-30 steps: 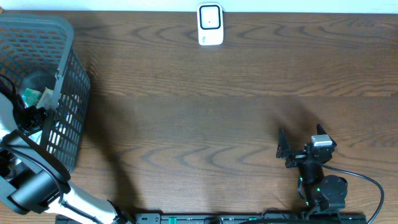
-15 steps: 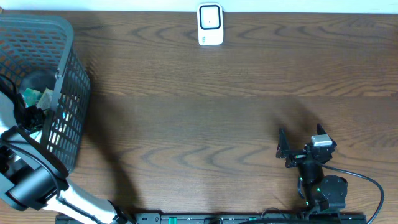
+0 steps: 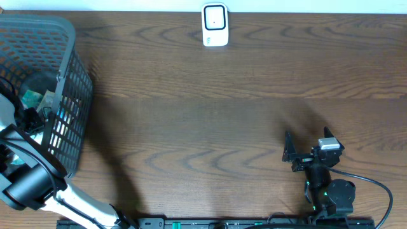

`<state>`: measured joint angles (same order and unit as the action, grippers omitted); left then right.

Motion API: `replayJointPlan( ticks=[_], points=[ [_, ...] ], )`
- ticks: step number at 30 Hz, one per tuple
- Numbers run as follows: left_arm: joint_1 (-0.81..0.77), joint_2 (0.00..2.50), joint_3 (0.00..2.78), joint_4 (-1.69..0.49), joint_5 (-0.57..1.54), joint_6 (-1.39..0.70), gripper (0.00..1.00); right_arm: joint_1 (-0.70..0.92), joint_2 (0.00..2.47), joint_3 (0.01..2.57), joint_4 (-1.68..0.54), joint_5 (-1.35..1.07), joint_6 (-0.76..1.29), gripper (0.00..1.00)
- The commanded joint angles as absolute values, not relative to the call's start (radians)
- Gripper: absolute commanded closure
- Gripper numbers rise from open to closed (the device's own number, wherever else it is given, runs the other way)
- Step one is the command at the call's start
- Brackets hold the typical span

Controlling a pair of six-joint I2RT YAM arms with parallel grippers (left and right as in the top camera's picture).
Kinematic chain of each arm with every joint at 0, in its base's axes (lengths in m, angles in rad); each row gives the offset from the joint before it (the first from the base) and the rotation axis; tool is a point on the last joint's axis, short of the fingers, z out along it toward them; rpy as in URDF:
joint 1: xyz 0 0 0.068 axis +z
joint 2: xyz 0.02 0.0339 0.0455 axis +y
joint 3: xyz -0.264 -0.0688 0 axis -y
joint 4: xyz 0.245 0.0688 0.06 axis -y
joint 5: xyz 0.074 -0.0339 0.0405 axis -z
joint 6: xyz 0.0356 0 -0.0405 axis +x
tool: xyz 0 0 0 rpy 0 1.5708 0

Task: Scan the item barcode
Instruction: 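Reach the left gripper into the basket and grasp the green wipe pack, then carry the green pack with the left gripper to the scanner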

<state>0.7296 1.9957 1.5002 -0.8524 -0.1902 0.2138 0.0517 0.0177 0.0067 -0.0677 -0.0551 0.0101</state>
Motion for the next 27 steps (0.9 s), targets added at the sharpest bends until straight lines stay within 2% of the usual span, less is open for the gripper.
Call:
replayJointPlan(
  ticks=[1,6,7,9,11,12,19,27],
  points=[
    [0.725,2.022,1.486,-0.841,-0.166,0.208,0.39,0.06,0.013,0.006,-0.072,-0.059,0.006,0.01],
    [0.725,2.022,1.463,-0.811,-0.166,0.208,0.41,0.06,0.013,0.006,-0.072,-0.059,0.006,0.01],
    [0.725,2.022,1.456,-0.805,-0.166,0.208,0.46,0.06,0.013,0.006,-0.072,-0.059,0.006,0.01],
    [0.724,2.022,1.453,-0.801,-0.166,0.209,0.64,0.06,0.013,0.006,-0.072,-0.059,0.006,0.01],
    [0.725,2.02,1.454,-0.801,-0.167,0.209,0.88,0.06,0.013,0.006,-0.072,-0.059,0.006,0.01],
    [0.724,2.019,1.454,-0.802,-0.168,0.209,0.91,0.06,0.013,0.006,-0.072,-0.059,0.006,0.01],
    [0.721,1.943,1.457,-0.805,-0.17,0.207,0.93,0.06,0.013,0.006,-0.072,-0.059,0.006,0.01],
    [0.701,1.677,1.472,-0.751,-0.167,0.106,0.93,0.06,0.013,0.006,-0.072,-0.059,0.006,0.01]
  ],
)
